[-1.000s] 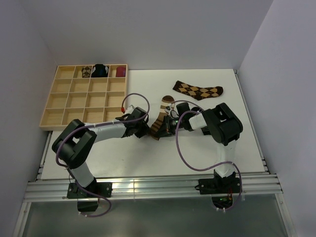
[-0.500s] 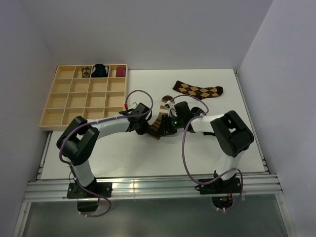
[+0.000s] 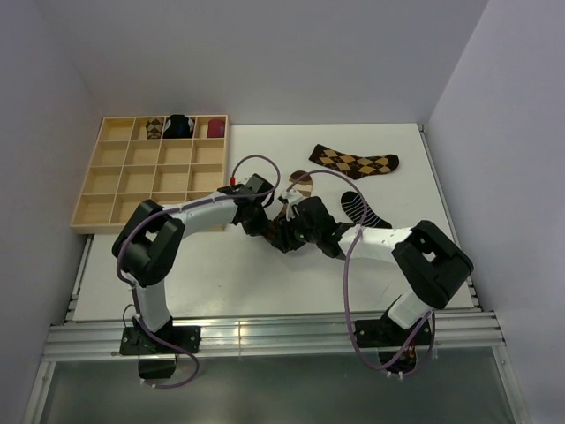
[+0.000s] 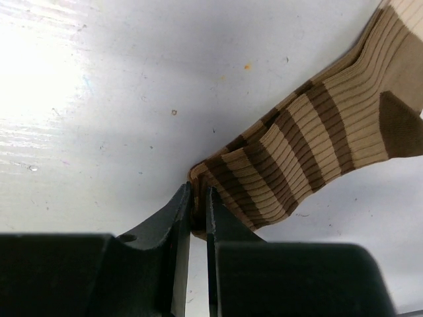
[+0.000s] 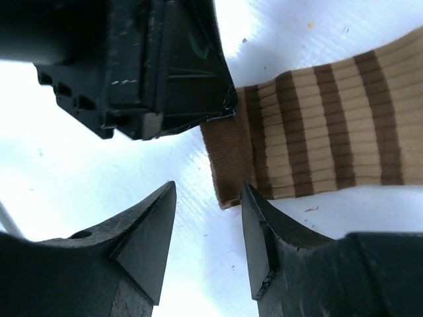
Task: Roll the socks
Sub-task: Roll the sock at the center of the board.
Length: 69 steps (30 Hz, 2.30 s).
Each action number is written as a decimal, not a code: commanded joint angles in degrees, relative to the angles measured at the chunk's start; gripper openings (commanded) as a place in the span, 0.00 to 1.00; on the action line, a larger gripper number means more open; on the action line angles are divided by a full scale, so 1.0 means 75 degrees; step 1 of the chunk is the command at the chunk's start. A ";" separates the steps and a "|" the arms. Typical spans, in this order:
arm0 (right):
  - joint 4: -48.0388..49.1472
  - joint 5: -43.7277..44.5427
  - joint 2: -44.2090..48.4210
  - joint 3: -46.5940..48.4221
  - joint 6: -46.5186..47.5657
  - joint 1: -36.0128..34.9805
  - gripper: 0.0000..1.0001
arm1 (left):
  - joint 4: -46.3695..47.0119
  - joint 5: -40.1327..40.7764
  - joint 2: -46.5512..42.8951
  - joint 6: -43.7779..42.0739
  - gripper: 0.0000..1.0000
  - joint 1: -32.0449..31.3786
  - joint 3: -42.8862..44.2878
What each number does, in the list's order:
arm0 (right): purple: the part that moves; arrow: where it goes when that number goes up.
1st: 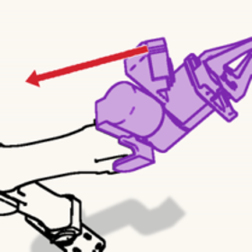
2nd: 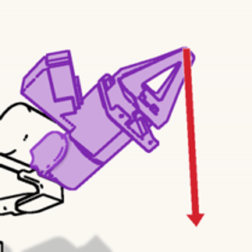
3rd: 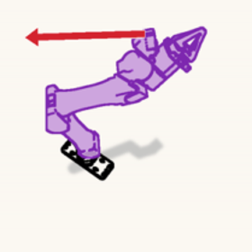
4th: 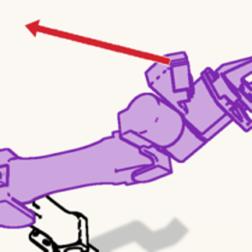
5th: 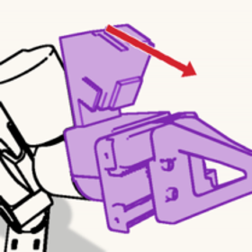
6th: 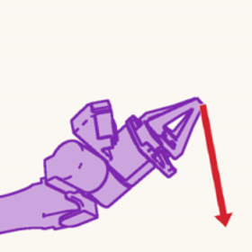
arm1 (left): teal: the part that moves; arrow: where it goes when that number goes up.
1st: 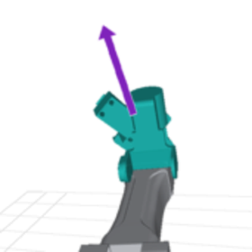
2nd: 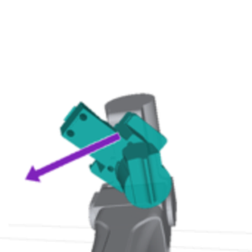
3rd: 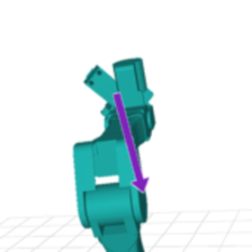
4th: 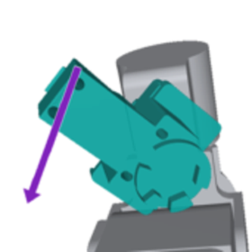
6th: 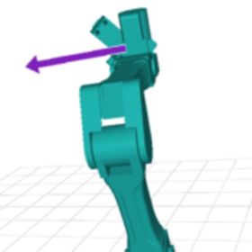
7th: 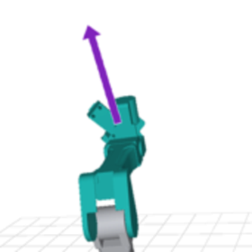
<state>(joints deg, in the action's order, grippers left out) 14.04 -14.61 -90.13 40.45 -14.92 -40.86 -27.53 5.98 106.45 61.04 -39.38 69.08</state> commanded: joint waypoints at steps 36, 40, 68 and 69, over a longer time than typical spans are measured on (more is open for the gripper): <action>0.0741 0.0309 -0.0956 0.0244 0.0338 -0.0483 0.00 | 0.0412 0.0198 -0.0939 0.0041 0.33 0.0304 -0.0409; 0.0623 -0.0780 -0.1107 0.0396 -0.0166 0.0080 0.00 | 0.0809 0.0480 -0.1501 0.0369 0.45 0.0433 -0.0842; 0.2722 -0.4732 -0.3370 0.0291 -0.4105 0.2190 0.00 | 0.2944 -0.0176 -0.1878 0.0686 0.59 0.0235 -0.2285; 0.2710 -0.4743 -0.3393 0.0314 -0.4105 0.2190 0.00 | 0.2932 -0.0188 -0.1831 0.0686 0.58 0.0223 -0.2273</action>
<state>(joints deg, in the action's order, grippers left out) 38.00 -51.00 -114.56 41.52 -47.44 -24.71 -7.81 5.76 91.22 65.71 -37.19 52.38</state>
